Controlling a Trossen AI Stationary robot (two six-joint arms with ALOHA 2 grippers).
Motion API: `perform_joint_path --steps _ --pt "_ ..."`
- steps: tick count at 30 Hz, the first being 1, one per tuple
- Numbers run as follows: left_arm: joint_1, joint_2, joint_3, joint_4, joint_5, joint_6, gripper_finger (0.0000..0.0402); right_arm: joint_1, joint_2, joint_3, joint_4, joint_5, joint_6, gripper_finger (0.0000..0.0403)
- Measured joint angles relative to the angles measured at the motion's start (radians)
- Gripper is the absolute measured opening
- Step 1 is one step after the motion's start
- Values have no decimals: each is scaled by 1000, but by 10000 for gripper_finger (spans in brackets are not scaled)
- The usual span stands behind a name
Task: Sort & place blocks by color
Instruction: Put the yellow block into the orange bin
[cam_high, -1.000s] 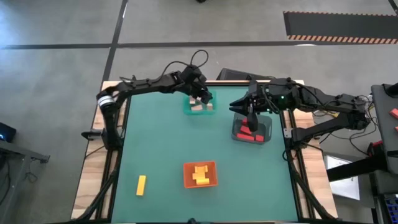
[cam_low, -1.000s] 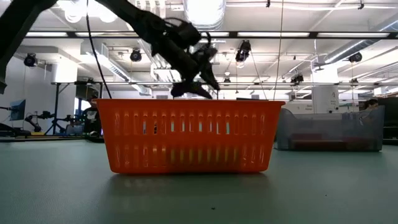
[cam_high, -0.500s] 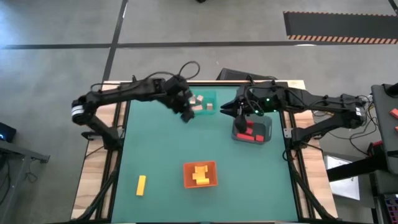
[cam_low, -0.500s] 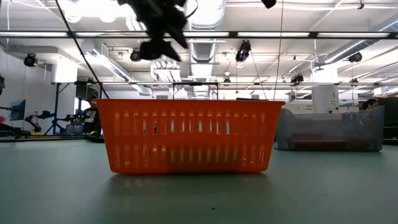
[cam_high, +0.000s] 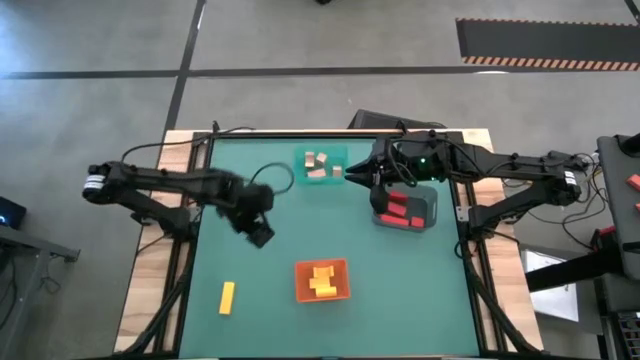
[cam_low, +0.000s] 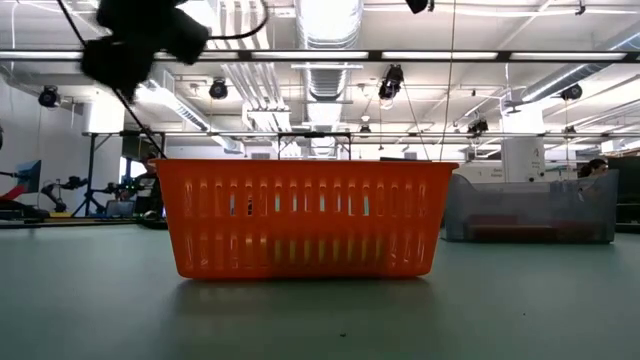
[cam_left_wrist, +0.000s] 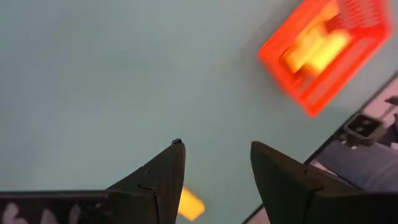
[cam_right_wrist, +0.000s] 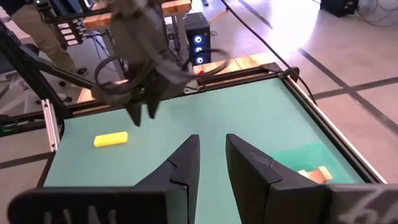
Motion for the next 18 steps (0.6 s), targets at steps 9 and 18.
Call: perform_joint_path --steps 9,18 --pt "-253 -68 -218 62 2 -440 166 -15 0 0 1 0 -10 68" --pt "-484 -30 -301 145 6 -750 166 -21 -1 0 2 0 -12 68"
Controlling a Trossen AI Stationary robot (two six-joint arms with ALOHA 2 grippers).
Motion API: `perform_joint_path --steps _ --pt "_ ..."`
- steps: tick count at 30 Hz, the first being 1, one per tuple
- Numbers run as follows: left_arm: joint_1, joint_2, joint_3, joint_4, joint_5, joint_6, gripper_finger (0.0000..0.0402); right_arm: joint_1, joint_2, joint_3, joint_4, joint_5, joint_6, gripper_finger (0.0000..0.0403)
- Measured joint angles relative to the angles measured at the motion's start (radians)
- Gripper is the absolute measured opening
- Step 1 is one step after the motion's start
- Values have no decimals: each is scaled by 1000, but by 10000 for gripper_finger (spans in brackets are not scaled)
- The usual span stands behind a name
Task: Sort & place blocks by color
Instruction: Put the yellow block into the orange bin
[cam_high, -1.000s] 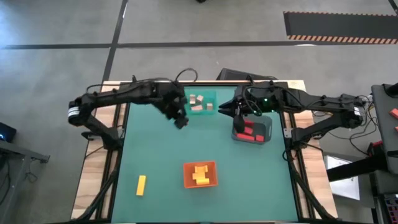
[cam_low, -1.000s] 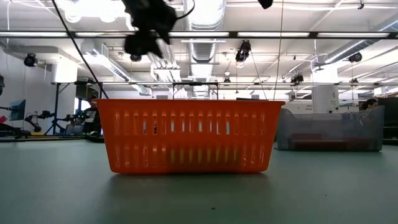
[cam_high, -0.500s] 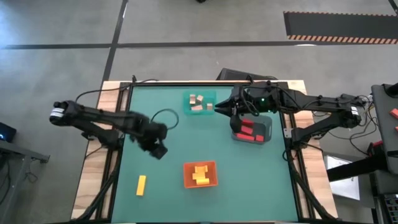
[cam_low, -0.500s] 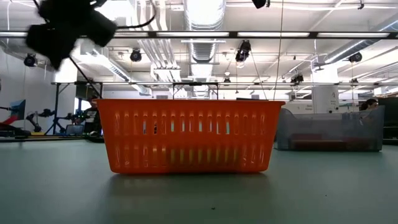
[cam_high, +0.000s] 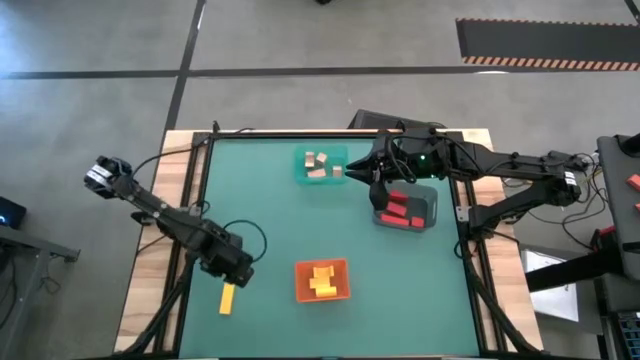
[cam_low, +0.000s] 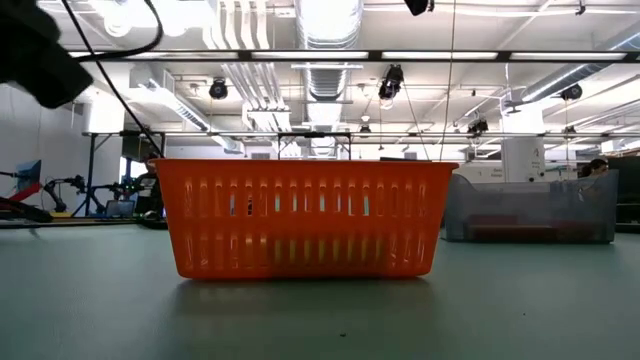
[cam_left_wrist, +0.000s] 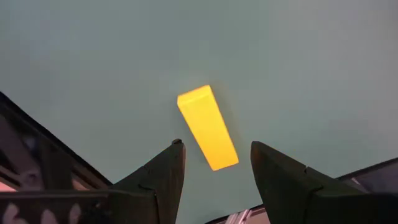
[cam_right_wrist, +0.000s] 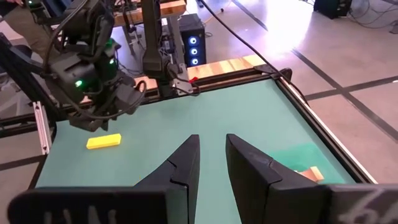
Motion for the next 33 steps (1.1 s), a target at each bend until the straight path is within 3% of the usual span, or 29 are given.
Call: perform_joint_path --steps 6,20,33 --pt "-67 35 -52 137 -2 -106 166 0 0 0 -1 0 0 68" --pt "-110 213 -53 188 -4 -126 166 0 0 0 -2 0 0 68" --pt "-114 272 -53 188 -4 -127 166 0 0 0 -2 0 0 68"
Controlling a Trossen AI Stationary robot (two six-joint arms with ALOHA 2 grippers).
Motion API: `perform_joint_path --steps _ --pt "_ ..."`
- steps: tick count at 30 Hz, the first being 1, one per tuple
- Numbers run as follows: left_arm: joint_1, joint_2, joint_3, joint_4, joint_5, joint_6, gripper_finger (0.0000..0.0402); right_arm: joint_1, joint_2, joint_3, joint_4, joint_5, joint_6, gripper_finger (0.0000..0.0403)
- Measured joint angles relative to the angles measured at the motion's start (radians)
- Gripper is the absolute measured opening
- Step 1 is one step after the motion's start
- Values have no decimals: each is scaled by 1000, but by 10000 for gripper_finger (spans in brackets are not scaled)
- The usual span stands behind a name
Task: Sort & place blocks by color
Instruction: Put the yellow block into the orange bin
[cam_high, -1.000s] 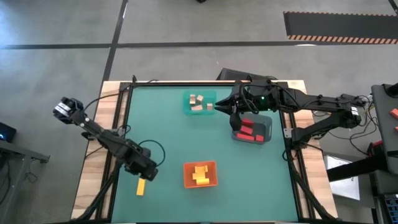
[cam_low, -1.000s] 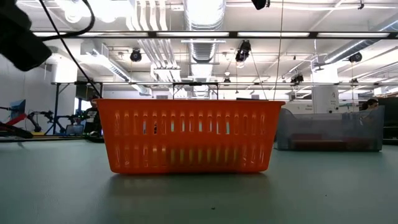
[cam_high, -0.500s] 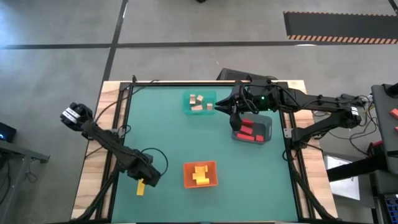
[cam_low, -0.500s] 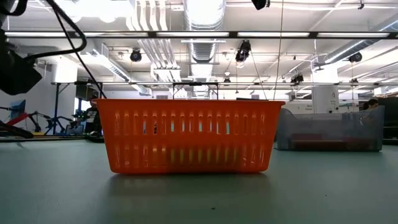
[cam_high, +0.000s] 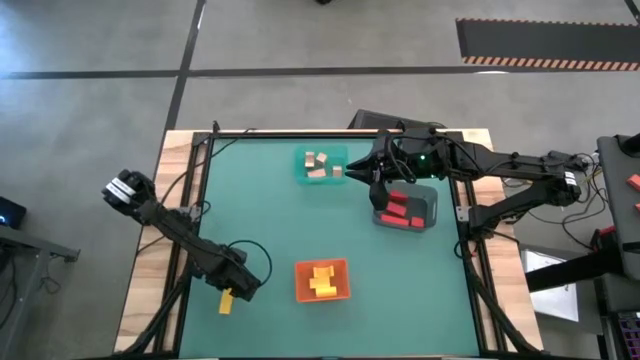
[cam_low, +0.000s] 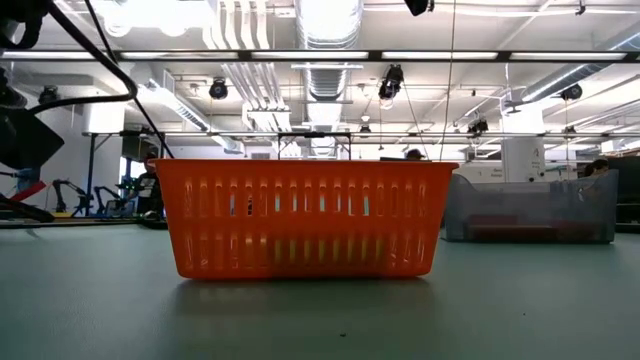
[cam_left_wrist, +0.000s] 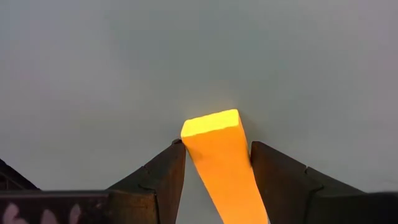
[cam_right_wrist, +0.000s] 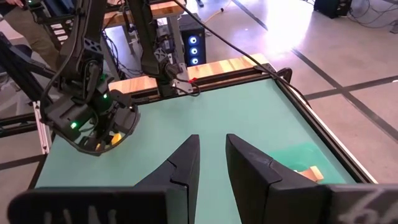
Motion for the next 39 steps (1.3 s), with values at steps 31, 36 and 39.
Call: perform_joint_path --steps 31,36,39 --pt "48 -201 51 -6 -293 249 115 66 -1 -53 28 -6 88 68" --pt "105 -360 53 1 -436 379 115 101 -1 -99 116 -6 106 68" --pt "139 -445 62 2 -546 455 115 116 -1 -126 188 -6 108 68"
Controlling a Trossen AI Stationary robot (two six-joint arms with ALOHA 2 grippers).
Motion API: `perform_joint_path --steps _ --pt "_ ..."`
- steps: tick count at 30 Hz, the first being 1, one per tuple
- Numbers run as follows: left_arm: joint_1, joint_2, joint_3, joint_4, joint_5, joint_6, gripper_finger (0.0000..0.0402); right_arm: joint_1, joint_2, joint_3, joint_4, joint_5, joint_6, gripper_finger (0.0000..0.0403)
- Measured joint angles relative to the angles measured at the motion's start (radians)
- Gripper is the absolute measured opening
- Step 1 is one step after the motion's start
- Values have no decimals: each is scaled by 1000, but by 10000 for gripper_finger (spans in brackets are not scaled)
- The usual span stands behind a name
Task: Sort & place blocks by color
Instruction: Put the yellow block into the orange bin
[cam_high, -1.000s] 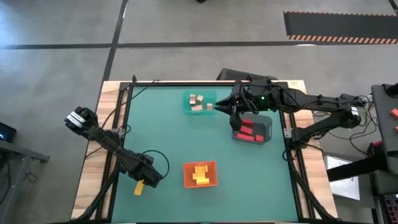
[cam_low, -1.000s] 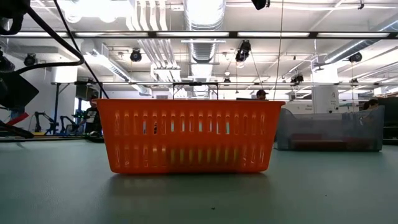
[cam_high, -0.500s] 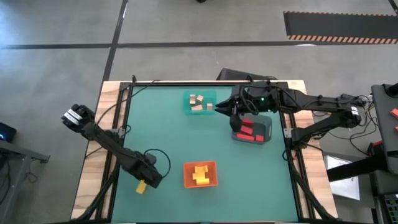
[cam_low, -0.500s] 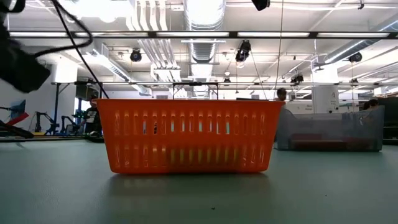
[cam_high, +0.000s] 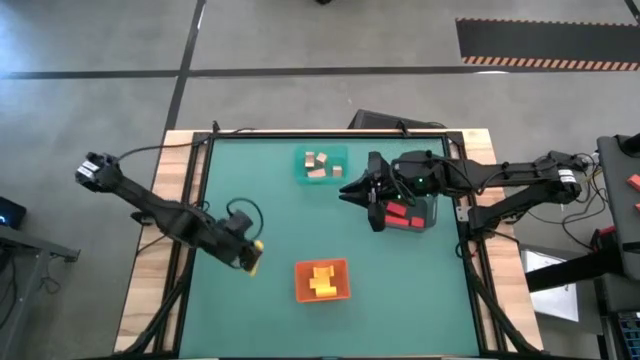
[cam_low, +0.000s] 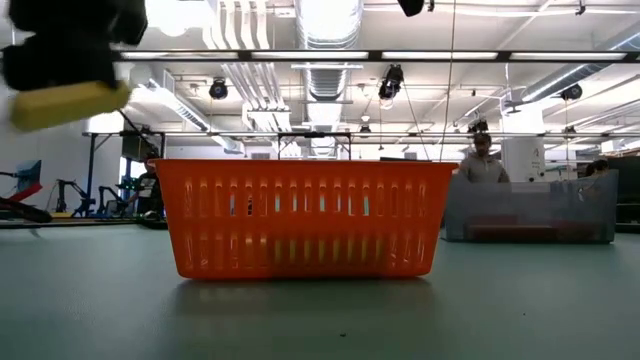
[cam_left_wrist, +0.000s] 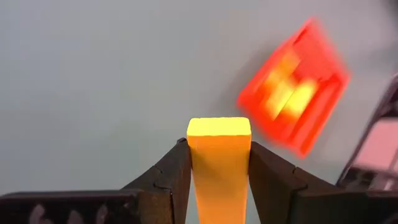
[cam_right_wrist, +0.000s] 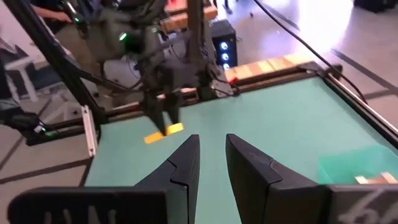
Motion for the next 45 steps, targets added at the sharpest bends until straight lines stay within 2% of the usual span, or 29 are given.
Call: perform_joint_path --steps 4,8,16,20,27,34,39,45 --pt "52 -89 7 74 -114 142 115 12 0 -20 71 0 0 68" --pt "117 -135 7 237 -159 336 116 12 0 -30 99 0 0 68" --pt "246 -139 8 623 -161 753 116 35 0 -48 184 2 -1 68" --pt "295 -124 9 791 -119 898 116 52 0 -87 283 2 4 68" --pt "333 -92 8 909 -36 994 116 53 0 -160 411 0 91 77" --pt "340 -27 20 923 -2 994 116 58 35 -169 417 3 113 135" --pt "340 52 74 975 51 1034 116 57 100 -136 415 4 130 177" --pt "340 116 130 973 74 1065 116 57 173 -89 409 4 128 206"
